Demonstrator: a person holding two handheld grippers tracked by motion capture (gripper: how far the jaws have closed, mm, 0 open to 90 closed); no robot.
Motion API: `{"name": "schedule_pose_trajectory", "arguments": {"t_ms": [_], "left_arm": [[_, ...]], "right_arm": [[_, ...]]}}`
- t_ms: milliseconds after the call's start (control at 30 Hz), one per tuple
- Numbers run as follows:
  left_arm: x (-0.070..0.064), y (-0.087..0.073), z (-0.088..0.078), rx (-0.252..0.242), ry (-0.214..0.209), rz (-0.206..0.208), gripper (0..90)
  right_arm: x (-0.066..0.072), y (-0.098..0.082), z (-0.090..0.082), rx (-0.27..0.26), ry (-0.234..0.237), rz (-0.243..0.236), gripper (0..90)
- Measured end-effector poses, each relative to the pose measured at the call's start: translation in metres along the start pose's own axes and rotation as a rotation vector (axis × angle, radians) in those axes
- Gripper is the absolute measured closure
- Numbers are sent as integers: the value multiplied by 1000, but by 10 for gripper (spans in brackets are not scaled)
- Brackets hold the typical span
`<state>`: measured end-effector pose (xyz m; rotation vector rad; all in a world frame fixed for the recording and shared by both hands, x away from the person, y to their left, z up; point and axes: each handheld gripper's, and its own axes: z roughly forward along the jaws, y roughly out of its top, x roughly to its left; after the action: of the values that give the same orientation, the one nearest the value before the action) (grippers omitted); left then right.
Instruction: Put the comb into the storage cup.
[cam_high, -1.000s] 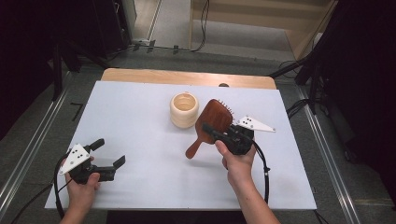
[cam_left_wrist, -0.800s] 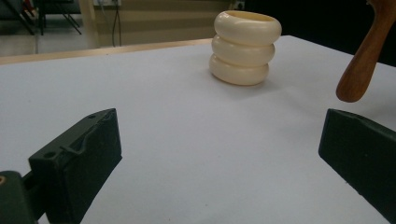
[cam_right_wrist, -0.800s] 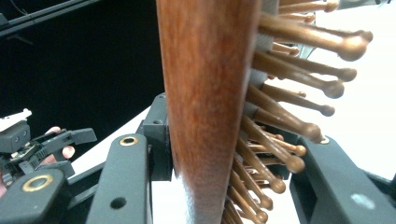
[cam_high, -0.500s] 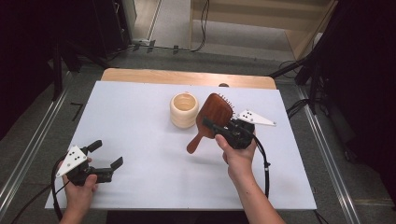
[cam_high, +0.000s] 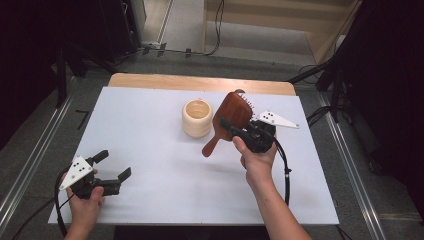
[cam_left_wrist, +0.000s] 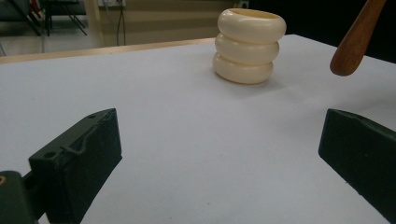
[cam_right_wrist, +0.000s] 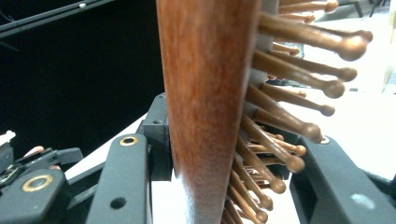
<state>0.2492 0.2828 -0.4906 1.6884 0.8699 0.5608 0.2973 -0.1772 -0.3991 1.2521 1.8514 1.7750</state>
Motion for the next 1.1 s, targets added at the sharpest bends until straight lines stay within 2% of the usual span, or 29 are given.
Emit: {"name": "schedule_pose_trajectory", "arguments": {"t_ms": [667, 1100], "left_arm": [[-1, 0, 0, -3, 11, 0, 0], [0, 0, 0, -3, 15, -5, 0]], "right_arm": [[-8, 21, 8, -20, -38, -31, 531], [-7, 37, 10, -39, -49, -50, 531]]}}
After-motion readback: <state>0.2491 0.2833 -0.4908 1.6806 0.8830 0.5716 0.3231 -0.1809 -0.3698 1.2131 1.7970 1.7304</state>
